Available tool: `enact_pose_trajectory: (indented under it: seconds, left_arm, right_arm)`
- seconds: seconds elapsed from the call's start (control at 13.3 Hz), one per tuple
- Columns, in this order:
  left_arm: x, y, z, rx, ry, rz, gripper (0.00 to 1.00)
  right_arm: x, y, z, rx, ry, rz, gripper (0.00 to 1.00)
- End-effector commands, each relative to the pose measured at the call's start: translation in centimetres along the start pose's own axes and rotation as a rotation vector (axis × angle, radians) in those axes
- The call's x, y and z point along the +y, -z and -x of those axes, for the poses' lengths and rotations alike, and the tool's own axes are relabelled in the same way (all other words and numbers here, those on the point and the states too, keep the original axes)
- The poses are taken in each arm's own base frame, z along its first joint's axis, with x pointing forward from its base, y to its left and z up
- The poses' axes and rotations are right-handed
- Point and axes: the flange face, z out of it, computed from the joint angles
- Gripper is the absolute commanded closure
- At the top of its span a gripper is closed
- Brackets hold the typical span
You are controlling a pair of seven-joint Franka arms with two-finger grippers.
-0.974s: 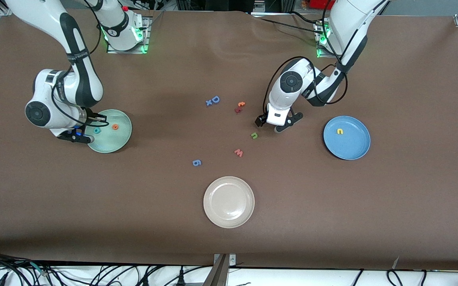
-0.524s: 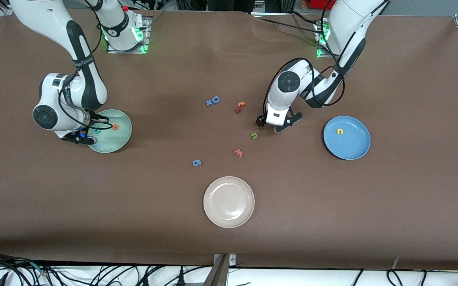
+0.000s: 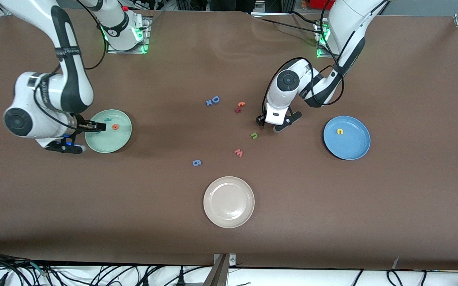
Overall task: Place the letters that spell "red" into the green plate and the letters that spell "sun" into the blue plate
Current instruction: 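Carry the teal letter to the green plate and open the right gripper, then withdraw the right gripper while the left gripper grasps the yellow s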
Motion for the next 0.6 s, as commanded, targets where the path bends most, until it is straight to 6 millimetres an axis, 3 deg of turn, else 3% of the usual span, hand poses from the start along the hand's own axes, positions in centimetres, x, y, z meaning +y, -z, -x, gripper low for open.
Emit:
enact_pose_trajectory:
  seconds: [0.0, 0.3, 0.52]
  left_arm:
    - [-0.1, 0.1, 0.5, 0.023, -0.001, -0.002, 0.4]
    - [-0.1, 0.1, 0.5, 0.022, -0.003, -0.011, 0.49]
    - [-0.2, 0.3, 0.6, 0.024, -0.004, -0.02, 0.54]
  right_arm:
    - [-0.8, 6.1, -0.1, 0.013, 0.009, -0.015, 0.01]
    - [-2.1, 14.9, 1.6, 0.037, 0.042, -0.017, 0.01]
    - [-2.6, 19.4, 2.9, 0.082, 0.063, -0.016, 0.01]
